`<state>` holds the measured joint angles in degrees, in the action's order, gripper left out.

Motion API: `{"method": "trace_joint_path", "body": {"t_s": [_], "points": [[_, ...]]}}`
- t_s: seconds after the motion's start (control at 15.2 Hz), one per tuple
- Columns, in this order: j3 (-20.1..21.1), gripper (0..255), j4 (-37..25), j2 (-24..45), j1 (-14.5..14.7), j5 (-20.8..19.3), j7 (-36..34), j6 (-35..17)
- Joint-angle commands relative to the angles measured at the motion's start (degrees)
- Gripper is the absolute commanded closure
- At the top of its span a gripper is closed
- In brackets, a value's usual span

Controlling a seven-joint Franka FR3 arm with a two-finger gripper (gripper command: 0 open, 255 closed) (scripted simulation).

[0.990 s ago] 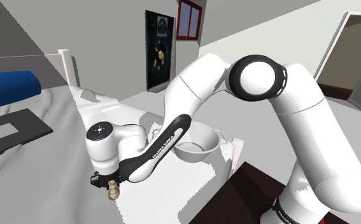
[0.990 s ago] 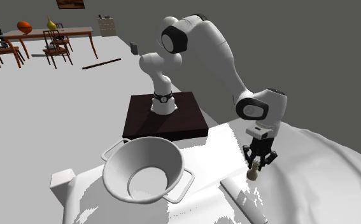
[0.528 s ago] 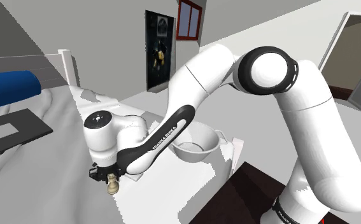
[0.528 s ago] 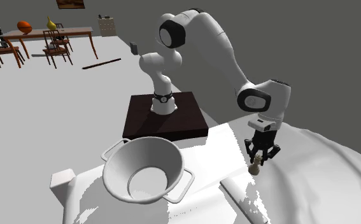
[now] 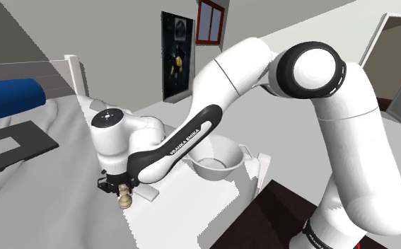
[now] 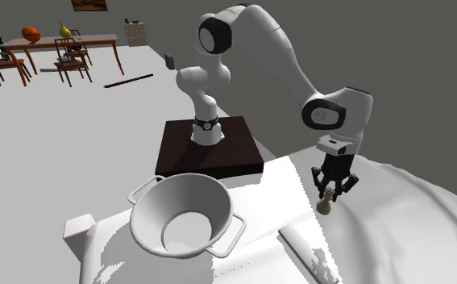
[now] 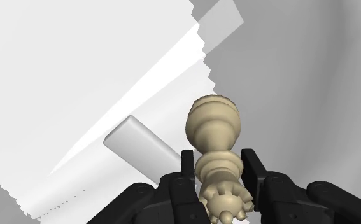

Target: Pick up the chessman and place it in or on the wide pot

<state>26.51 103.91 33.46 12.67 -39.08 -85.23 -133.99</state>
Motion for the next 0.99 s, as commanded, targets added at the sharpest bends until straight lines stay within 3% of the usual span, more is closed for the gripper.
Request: {"method": "trace_joint_path", "body": {"t_s": [0.0,0.92], "points": [[0.6,255,-0.22,-1.01,-0.29,0.9,0.74,1.11],[3.78,255,-1.69,-7.37,-2.35,6.37,5.5,7.76]]}}
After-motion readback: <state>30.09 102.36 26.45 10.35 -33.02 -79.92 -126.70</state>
